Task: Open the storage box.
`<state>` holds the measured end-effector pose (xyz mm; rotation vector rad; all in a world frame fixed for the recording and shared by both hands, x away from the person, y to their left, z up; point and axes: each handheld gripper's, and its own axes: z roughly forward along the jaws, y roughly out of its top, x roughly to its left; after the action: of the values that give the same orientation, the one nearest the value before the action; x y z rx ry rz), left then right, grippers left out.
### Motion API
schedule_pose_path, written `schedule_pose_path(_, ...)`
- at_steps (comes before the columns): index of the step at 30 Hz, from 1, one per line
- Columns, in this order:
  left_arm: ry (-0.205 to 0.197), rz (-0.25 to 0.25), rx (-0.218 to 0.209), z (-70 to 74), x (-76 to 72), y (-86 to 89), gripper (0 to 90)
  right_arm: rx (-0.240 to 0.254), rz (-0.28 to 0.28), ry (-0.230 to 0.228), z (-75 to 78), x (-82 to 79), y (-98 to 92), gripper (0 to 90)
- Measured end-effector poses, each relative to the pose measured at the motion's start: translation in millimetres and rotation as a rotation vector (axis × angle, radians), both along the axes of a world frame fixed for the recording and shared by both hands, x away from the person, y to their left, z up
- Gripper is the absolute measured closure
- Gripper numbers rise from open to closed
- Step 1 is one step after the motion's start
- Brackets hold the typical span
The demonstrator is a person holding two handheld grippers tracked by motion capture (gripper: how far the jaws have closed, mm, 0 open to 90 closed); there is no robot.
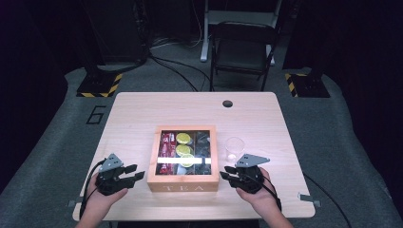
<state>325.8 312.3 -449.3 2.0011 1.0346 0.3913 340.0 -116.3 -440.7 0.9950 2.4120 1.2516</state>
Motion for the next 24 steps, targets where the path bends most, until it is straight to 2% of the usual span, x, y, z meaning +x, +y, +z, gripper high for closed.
schedule_pose_path(3, -0.02, 0.002, 0.003, -3.1, -3.6, 1.0, 53.9, 0.005, 0.01, -0.014, 0.3, -4.3, 0.1, 73.0)
schedule_pose_path(8, -0.007, 0.006, -0.009, -8.1, -4.0, 4.0, 53.9, 0.018, 0.019, -0.016, -1.7, -9.4, -0.4, 76.2)
schedule_pose_path(11, -0.007, 0.006, -0.001, -10.1, -3.4, 4.6, 54.0, 0.018, 0.033, -0.011, -2.7, -10.4, -1.4, 77.2)
schedule_pose_path(12, -0.01, 0.009, 0.003, -11.4, -3.1, 4.7, 53.9, 0.04, 0.034, 0.001, -3.7, -11.6, -3.2, 78.5)
schedule_pose_path(15, -0.008, 0.01, 0.013, -13.2, -2.5, 6.4, 53.7, 0.05, 0.035, 0.01, -4.2, -14.6, -4.2, 81.2)
schedule_pose_path(18, -0.008, 0.017, 0.025, -16.4, -1.4, 7.2, 53.7, 0.034, 0.062, 0.017, -7.0, -17.0, -3.9, 83.7)
schedule_pose_path(20, -0.003, 0.017, 0.016, -16.9, -1.4, 7.2, 53.7, 0.034, 0.066, 0.022, -8.8, -17.5, -2.9, 84.0)
schedule_pose_path(22, -0.007, 0.018, 0.005, -17.6, -1.4, 6.7, 53.5, -0.019, 0.088, 0.021, -15.5, -17.2, 0.2, 84.7)
schedule_pose_path(24, -0.009, 0.017, 0.007, -17.4, -1.3, 7.1, 53.4, -0.033, 0.093, 0.02, -16.7, -16.8, 0.5, 85.0)
